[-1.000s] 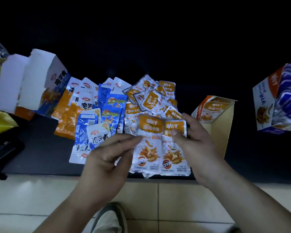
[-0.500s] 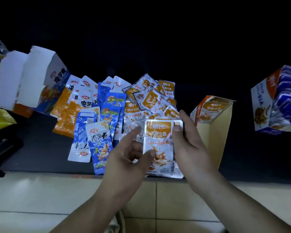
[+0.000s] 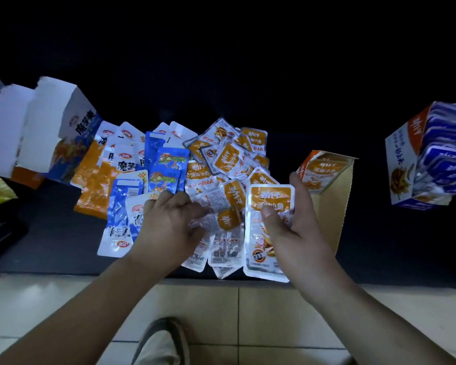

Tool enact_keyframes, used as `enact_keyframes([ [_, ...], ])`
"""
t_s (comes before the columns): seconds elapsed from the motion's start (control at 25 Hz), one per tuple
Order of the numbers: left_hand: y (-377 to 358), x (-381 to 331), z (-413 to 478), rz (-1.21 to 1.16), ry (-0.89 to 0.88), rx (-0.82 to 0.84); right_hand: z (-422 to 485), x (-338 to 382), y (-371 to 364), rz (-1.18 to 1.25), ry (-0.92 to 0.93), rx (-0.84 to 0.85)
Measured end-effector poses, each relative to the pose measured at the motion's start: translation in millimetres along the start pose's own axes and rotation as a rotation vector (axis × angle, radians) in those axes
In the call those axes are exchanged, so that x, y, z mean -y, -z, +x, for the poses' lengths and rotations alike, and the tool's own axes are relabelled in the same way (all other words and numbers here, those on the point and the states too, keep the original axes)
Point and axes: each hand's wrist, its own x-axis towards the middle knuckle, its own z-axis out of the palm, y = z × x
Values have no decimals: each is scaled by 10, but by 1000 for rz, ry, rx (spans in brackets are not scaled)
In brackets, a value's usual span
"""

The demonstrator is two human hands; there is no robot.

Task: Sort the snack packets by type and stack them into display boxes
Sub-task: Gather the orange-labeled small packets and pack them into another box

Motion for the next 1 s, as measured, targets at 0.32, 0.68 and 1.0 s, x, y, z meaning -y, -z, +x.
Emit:
enact_keyframes([
  [0.32,-17,-738,-519,-379,-71,-122,62,-24,-128,163,-17,-97],
  [0.68,151,-1046,-373,-781,121,-128,10,109,-136,288,63,-172],
  [1.0,123,-1724,-186,-1200,281,186,-120,99,343,277,114,-85],
])
